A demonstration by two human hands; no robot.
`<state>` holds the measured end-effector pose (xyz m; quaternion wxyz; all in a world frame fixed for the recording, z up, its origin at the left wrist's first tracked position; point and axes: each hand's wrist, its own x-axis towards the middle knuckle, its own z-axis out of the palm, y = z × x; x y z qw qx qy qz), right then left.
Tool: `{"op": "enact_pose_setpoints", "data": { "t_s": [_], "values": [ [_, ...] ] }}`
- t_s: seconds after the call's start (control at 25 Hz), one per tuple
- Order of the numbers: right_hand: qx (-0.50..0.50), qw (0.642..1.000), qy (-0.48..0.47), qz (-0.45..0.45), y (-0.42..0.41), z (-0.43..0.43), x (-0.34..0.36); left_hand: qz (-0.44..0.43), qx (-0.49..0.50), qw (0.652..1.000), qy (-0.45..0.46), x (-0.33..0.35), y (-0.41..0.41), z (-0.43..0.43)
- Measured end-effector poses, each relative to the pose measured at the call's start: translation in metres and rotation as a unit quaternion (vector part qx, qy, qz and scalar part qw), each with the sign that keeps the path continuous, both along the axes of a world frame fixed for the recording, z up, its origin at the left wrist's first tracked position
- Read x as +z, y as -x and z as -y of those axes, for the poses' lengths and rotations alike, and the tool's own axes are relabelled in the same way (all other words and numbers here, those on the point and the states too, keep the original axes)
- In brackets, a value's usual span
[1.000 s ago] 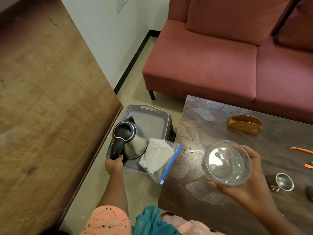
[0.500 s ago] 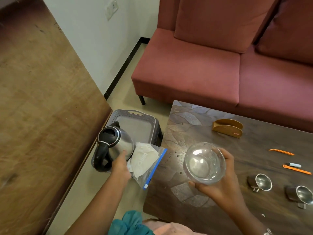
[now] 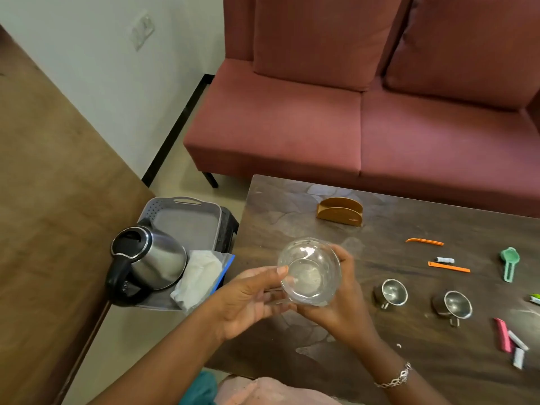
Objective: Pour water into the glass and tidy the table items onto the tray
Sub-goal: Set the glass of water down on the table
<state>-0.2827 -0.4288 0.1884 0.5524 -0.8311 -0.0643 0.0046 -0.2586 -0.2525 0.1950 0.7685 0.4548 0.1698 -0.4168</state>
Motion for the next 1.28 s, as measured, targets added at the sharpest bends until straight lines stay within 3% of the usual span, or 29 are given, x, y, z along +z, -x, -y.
{"op": "enact_pose_setpoints", "data": {
  "t_s": [0.36, 0.52, 0.64, 0.76, 1.0, 1.08, 1.2, 1.28],
  "values": [
    [0.022, 0.998, -0.011, -0.056, 0.006, 0.066, -0.009, -0.020, 0.029, 0.999, -0.033, -0.003, 0.001, 0.069],
    [0.044, 0.992, 0.117, -0.025, -0.003, 0.097, -0.007, -0.025, 0.019, 0.999, -0.029, -0.013, -0.007, 0.096],
    [0.074, 0.966, 0.248, 0.010, -0.015, 0.120, -0.003, -0.026, 0.004, 0.999, -0.033, -0.025, -0.016, 0.118],
    [0.098, 0.935, 0.340, -0.017, -0.032, 0.139, -0.004, -0.035, -0.010, 0.999, -0.031, -0.039, -0.029, 0.143],
    [0.069, 0.930, 0.360, -0.044, -0.064, 0.187, -0.040, -0.001, -0.087, 0.992, -0.096, -0.061, -0.066, 0.193],
    [0.047, 0.933, 0.351, -0.061, -0.078, 0.209, -0.056, 0.074, -0.158, 0.961, -0.214, -0.065, -0.079, 0.210],
    [0.015, 0.933, 0.352, -0.079, -0.101, 0.242, -0.079, 0.244, -0.264, 0.845, -0.395, -0.072, -0.091, 0.229],
    [-0.004, 0.928, 0.360, -0.095, -0.120, 0.264, -0.096, 0.298, -0.316, 0.790, -0.432, -0.079, -0.095, 0.238]
  ]
}}
